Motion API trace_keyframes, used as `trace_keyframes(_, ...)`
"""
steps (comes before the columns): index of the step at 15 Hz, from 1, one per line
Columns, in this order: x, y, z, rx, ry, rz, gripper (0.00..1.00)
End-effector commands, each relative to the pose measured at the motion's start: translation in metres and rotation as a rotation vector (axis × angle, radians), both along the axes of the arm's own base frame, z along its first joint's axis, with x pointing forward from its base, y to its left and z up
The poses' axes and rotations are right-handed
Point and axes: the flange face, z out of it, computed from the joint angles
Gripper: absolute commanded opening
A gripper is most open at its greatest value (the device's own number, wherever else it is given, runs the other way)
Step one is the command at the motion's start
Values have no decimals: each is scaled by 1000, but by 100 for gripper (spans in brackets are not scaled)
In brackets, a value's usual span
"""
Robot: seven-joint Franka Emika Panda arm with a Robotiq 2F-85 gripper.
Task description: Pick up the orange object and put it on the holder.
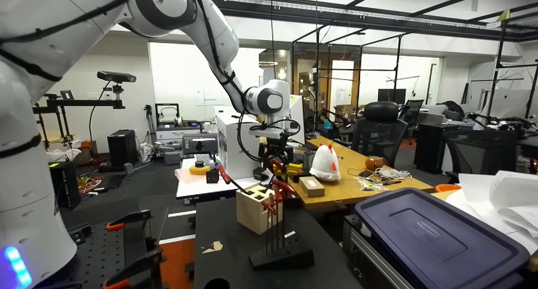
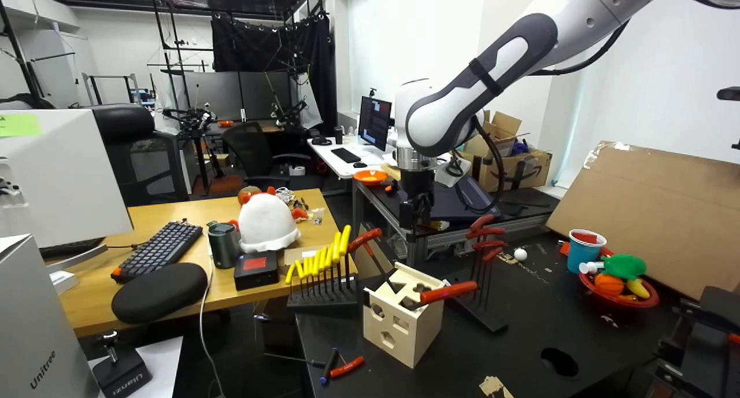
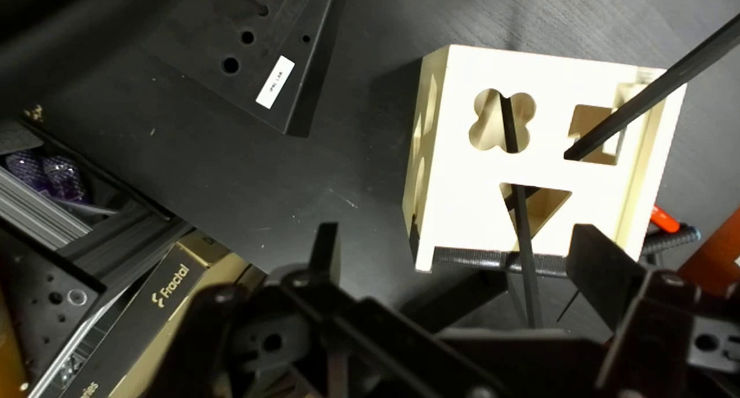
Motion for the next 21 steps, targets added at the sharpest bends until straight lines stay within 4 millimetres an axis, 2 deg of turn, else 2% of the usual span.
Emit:
trace_keyframes(1,23,11,5,-59,68,25,100)
trace_keyframes(7,48,43,13,-60,181,40,100)
trace_keyframes(15,67,69,-4,-56,205,58,100)
trace_keyframes(21,76,84,-7,-43,168,68,100)
